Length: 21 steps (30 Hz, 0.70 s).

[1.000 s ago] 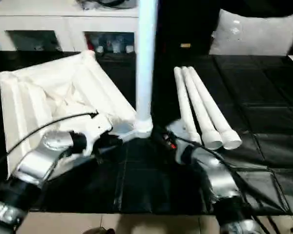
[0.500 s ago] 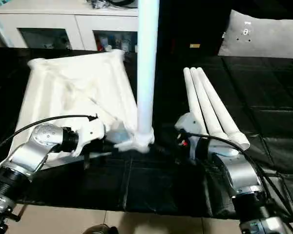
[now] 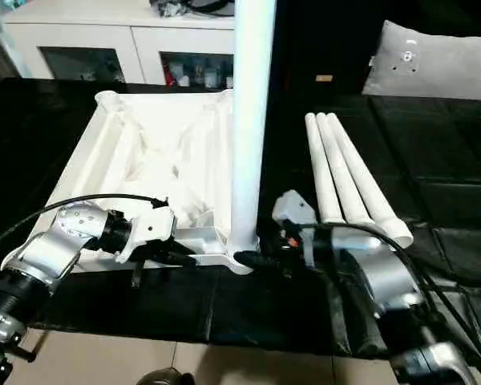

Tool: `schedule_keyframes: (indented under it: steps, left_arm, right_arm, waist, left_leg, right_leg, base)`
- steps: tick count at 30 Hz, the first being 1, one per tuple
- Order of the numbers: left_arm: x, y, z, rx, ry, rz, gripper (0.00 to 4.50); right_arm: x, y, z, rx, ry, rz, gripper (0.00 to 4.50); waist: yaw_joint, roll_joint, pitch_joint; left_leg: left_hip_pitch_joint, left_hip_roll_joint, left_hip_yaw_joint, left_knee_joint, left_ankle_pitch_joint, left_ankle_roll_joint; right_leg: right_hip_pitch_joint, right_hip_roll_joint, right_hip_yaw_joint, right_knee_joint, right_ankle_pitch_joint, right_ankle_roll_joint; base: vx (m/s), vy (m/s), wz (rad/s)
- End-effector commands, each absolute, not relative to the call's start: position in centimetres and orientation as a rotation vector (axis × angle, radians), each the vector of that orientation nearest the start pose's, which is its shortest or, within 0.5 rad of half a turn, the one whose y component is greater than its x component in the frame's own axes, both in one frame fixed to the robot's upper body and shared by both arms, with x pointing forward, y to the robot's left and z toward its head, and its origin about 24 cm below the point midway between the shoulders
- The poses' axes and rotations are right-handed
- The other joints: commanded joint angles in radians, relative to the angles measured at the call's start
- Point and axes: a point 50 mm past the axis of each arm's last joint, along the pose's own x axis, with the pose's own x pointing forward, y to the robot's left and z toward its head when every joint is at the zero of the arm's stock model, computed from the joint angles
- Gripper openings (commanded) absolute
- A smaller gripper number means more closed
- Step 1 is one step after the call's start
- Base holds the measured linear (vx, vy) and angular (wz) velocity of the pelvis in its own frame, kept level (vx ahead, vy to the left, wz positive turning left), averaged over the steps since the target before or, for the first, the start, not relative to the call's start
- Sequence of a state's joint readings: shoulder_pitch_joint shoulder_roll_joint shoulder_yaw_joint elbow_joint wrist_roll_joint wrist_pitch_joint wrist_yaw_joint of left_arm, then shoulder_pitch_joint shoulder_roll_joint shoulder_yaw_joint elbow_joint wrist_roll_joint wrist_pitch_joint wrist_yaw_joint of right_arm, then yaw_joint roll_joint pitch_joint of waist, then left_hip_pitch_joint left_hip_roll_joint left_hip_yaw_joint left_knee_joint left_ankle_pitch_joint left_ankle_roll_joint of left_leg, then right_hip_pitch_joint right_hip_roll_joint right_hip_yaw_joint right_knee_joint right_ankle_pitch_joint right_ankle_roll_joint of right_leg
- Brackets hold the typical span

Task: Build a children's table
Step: Rotate leg to tighten

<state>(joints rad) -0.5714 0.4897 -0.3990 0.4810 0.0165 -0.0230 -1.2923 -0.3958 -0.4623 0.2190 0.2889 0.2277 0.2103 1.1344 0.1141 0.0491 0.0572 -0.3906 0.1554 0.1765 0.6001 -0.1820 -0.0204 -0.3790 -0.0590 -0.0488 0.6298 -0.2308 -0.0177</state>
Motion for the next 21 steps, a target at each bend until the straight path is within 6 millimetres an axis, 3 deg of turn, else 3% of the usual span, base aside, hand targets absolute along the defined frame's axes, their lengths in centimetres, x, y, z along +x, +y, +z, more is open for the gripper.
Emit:
schedule_keyframes:
  steps: [1, 5, 9, 12, 15, 16, 17, 18, 20, 21]
  left_arm:
    - [30.0, 13.6, 6.0, 0.659, 0.435, -1.573, 0.0]
    - [30.0, 13.8, 5.9, 0.66, 0.439, -1.57, 0.0]
    - [30.0, 14.0, 5.8, 0.638, 0.444, -1.553, 0.0]
    - [29.8, 13.4, 6.0, 0.509, 0.4, -1.495, 0.0]
    - [30.0, 13.1, 6.0, 0.469, 0.392, -1.414, 0.0]
    - [30.4, 12.3, 6.1, 0.398, 0.374, -1.303, 0.0]
    - [30.4, 12.3, 6.1, 0.398, 0.374, -1.303, 0.0]
    - [30.4, 12.1, 6.1, 0.376, 0.371, -1.27, 0.0]
    - [30.6, 11.2, 6.2, 0.36, 0.354, -1.206, 0.0]
    - [30.6, 10.3, 6.4, 0.334, 0.343, -1.157, 0.0]
  right_arm:
    - [29.2, -15.2, 6.4, -0.173, 0.329, 1.263, 3.46]
    - [29.2, -15.2, 6.3, -0.157, 0.334, 1.265, 3.12]
    - [29.0, -14.9, 6.0, -0.124, 0.341, 1.268, 2.82]
    - [28.8, -14.2, 5.2, -0.097, 0.354, 1.22, 2.74]
    - [29.1, -13.7, 4.4, -0.114, 0.369, 1.138, 2.73]
    - [29.9, -13.0, 3.6, -0.096, 0.386, 0.989, 2.72]
    - [29.9, -13.0, 3.6, -0.096, 0.386, 0.989, 2.72]
    - [30.1, -12.8, 3.4, -0.087, 0.393, 0.944, 2.72]
    - [31.0, -12.0, 3.2, -0.028, 0.386, 0.838, 2.72]
    - [31.6, -11.3, 3.1, 0.014, 0.384, 0.76, 2.72]
  waist:
    - [-0.002, -0.001, -0.071]
    - [-0.001, -0.002, -0.074]
    - [-0.001, -0.002, -0.072]
    - [-0.002, -0.003, -0.072]
    - [-0.009, -0.003, -0.065]
    - [-0.017, -0.007, -0.061]
    - [-0.021, -0.005, -0.056]
    - [-0.025, -0.006, -0.056]
    - [-0.039, -0.008, -0.057]
    - [-0.043, -0.008, -0.057]
  left_leg:
    - [0.024, 0.084, -0.03, -0.067, -0.158, 0.05]
    - [0.023, 0.083, -0.029, -0.063, -0.13, 0.067]
    - [0.023, 0.084, -0.03, -0.065, -0.144, 0.062]
    - [0.024, 0.085, -0.029, -0.066, -0.146, 0.053]
    - [0.025, 0.082, -0.03, -0.072, -0.188, 0.039]
    - [0.027, 0.084, -0.031, -0.077, -0.222, 0.013]
    - [0.028, 0.082, -0.033, -0.08, -0.242, 0.005]
    - [0.03, 0.08, -0.033, -0.08, -0.263, -0.003]
    - [0.021, 0.079, -0.04, -0.086, -0.262, -0.022]
    - [0.025, 0.079, -0.039, -0.086, -0.266, -0.023]
  right_leg:
    - [0.039, -0.101, 0.049, -0.067, -0.01, -0.265]
    - [0.039, -0.101, 0.048, -0.063, 0.038, -0.272]
    - [0.039, -0.101, 0.047, -0.065, 0.005, -0.269]
    - [0.038, -0.103, 0.047, -0.063, 0.001, -0.276]
    - [0.035, -0.101, 0.049, -0.073, -0.076, -0.265]
    - [0.033, -0.103, 0.051, -0.075, -0.145, -0.257]
    - [0.029, -0.105, 0.051, -0.081, -0.186, -0.256]
    - [0.03, -0.105, 0.051, -0.088, -0.23, -0.247]
    - [0.037, -0.106, 0.05, -0.087, -0.279, -0.215]
    - [0.032, -0.104, 0.051, -0.09, -0.279, -0.213]
  base:
    - [0.0, 0.0, 0.0]
    - [0.0, 0.0, 0.0]
    - [0.0, 0.0, 0.0]
    - [0.0, 0.0, 0.0]
    - [0.0, 0.0, 0.0]
    - [0.0, 0.0, 0.0]
    - [0.0, 0.0, 0.0]
    - [0.0, 0.0, 0.0]
    - [0.0, 0.0, 0.0]
    - [0.0, 0.0, 0.0]
